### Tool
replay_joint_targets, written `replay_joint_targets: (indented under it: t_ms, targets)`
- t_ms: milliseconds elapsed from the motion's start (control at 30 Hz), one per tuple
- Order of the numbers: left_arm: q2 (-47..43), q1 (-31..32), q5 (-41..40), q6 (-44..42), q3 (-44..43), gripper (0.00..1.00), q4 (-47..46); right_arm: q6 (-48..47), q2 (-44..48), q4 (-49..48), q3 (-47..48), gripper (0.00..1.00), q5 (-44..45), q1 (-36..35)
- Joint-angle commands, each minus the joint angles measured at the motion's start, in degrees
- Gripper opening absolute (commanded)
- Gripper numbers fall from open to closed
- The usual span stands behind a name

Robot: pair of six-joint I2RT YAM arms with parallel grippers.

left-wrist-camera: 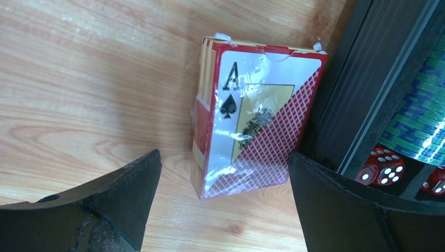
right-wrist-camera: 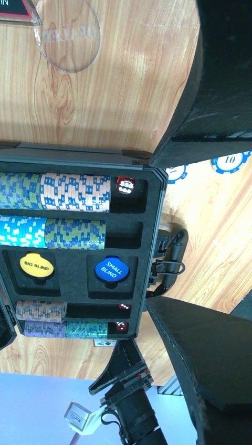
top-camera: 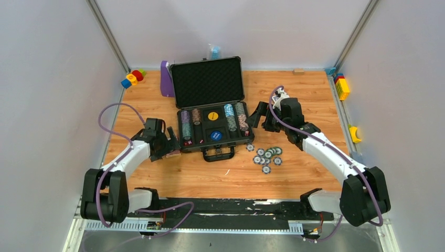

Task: Pack up texas hold em set

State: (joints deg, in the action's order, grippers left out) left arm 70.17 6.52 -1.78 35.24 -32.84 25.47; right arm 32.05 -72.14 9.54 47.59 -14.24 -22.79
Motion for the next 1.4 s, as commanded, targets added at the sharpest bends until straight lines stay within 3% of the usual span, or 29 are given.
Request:
replay_joint_targets:
  t_ms: [0, 233, 400, 533, 767, 1000, 1200, 1367]
  targets:
    - [5.8, 0.7, 2.1, 1.9, -0.7, 1.0, -5.7, -0.4, 1.9, -1.6, -0.6, 0.94, -1.1, 0.2]
    - [3.0, 0.6, -12.1, 9.7, -2.4, 0.89, 1.5, -0.2, 2.6, -1.7, -0.8, 0.94, -1.7, 0.2]
    - [-1.0, -0.7, -11.7, 10.0, -0.6, 0.76, 0.8, -0.2, 3.3, -1.6, -0.9, 0.93, -1.9, 0.2]
    - [-1.0, -1.1, -13.0, 10.5, -0.3, 0.71, 1.4, 0.0, 3.6, -1.2, -1.0, 0.93, -2.4, 0.2]
    - [-5.1, -5.8, -12.9, 12.5, 1.0, 0.72, 2.4, -0.6, 4.7, 0.0, -0.5, 0.93, -1.6, 0.2]
    - [-8.5, -6.3, -11.5, 9.5, 0.9, 0.74, 2.7, -0.8, 4.4, 0.5, 0.6, 0.93, -2.4, 0.2]
    - [-9.3, -6.3, 0.2, 1.6, -0.1, 0.97, 0.0, -1.2, 4.2, 0.9, 1.6, 0.93, -3.1, 0.2]
    - [-8.1, -6.2, -0.2, 2.2, -0.2, 1.0, 0.3, -1.3, 4.0, 0.9, 1.7, 0.93, -3.1, 0.2]
